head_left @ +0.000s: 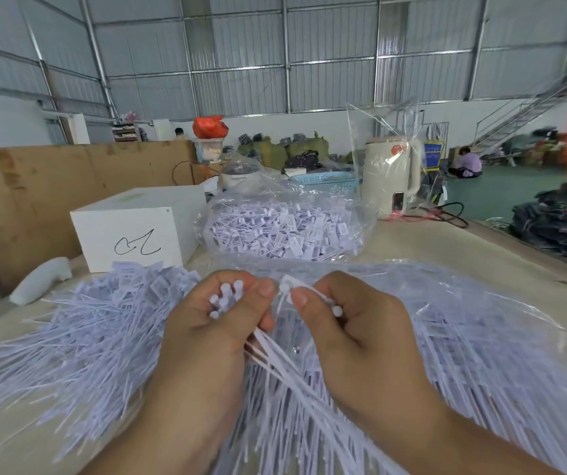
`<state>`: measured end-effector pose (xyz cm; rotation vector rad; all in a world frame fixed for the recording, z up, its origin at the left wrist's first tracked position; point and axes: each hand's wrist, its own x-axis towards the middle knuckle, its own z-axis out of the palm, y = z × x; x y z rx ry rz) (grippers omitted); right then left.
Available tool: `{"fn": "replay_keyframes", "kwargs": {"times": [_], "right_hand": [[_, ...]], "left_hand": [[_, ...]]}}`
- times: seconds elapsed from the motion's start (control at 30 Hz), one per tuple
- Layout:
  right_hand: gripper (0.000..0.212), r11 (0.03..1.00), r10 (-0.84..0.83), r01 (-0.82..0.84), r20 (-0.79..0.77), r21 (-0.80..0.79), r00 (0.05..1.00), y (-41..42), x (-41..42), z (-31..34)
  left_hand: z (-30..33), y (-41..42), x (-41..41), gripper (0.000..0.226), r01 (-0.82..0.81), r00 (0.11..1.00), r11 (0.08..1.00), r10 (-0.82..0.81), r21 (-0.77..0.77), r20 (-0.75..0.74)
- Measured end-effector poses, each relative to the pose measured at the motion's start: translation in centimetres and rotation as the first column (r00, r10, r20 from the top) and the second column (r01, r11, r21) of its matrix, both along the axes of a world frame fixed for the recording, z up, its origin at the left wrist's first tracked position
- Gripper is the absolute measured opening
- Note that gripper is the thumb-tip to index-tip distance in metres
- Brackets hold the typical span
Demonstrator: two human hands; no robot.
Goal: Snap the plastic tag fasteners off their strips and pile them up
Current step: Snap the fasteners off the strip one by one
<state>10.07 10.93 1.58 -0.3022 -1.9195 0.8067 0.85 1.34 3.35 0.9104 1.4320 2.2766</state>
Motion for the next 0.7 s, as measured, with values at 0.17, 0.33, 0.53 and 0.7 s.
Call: {"fn": "replay_keyframes", "kwargs": {"times": [0.17,0.33,0.53,0.7], "right_hand": [[0.03,0.992,-0.094,0.096,-0.031,0.08,0.995,-0.5,-0.4,-0.2],[0.039,0.993,-0.095,0.086,-0.126,-0.078,0.987,-0.3,-0.3,0.3],[0.038,0.899,0.417,-0.38,0.159,-0.219,0.895,1.7,0.9,0.6],[0.016,0.822,0.566,-0.513,0.445,-0.247,0.694,1.6,1.4,0.5]], "left_hand": [[-0.2,0.2,0.3,0.019,-0.04,0.999,0.999,0.04,0.022,-0.002],[-0.4,-0.4,-3.5,0.017,-0.234,0.972,0.972,0.235,-0.033,0.006],[-0.1,-1.4,-5.6,0.015,0.147,0.965,0.968,-0.185,-0.202,-0.188],[0.7,-2.9,-5.3,0.007,0.51,0.71,0.732,-0.655,-0.453,-0.26]]}}
